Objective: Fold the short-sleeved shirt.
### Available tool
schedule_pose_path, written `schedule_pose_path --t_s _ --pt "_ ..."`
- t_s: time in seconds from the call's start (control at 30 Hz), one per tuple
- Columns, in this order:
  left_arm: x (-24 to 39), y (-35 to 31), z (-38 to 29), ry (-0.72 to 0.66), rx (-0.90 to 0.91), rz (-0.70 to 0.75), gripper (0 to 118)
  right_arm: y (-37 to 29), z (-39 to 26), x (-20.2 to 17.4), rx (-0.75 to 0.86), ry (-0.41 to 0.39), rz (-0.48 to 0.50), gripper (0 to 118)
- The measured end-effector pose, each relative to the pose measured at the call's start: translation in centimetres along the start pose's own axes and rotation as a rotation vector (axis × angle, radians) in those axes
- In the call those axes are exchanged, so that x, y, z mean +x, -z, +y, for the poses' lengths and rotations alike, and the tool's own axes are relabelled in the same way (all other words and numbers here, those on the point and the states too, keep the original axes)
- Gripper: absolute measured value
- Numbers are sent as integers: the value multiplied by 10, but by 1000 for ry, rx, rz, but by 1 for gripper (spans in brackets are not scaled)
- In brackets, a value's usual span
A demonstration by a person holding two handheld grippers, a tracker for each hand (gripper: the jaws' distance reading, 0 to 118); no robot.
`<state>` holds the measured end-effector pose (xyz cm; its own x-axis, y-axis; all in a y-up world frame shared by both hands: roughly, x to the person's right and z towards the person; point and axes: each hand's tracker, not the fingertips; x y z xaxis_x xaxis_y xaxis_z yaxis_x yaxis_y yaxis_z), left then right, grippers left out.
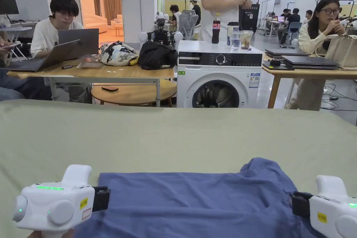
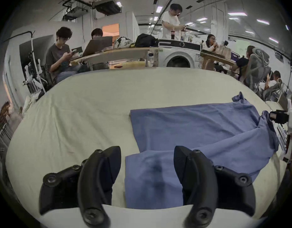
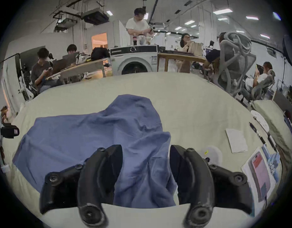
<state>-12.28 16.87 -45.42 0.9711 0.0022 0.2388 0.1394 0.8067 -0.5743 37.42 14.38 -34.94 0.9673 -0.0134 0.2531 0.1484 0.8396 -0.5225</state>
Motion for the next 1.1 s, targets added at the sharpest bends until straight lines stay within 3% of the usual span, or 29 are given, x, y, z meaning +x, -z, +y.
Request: schedule_pose_path --t_s 0.17,0.2,0.3,0.33,0.6,0.7,0.73,0.83,0.87,1.0,1.03,1.1 --pt "13 -46 3 -26 74 -40 66 -44 0 -15 46 23 75 60" --pt "15 -55 3 -30 80 -65 63 -52 -1 -18 51 19 85 55" --pt "23 -75 -3 -11 94 -62 5 -71 -5 -28 73 -5 86 13" --pt "21 -80 -4 -12 97 -70 0 -75 -6 -30 76 -13 92 2" --pt "-2 -100 -12 -133 85 -69 0 -92 -12 -43 50 -59 127 0" --pt "-18 -90 -22 -208 -3 -101 0 -93 -16 -40 42 -48 135 0" --pt "-24 -86 -29 -226 -7 -118 4 -93 -18 -37 34 -30 151 0" --pt "-27 -64 -55 -207 -73 -49 42 -95 -27 -27 3 36 213 0" --pt "-28 -56 -63 -208 -99 -65 48 -95 -29 -23 -4 51 230 0" --pt "-25 -27 -83 -234 -221 -48 49 -95 -42 -7 -25 40 193 0" --pt "-25 -21 -87 -247 -257 -59 38 -95 -44 -2 -35 43 186 0" --pt "-20 -15 -91 -228 -277 -37 32 -95 -49 7 -55 52 168 0"
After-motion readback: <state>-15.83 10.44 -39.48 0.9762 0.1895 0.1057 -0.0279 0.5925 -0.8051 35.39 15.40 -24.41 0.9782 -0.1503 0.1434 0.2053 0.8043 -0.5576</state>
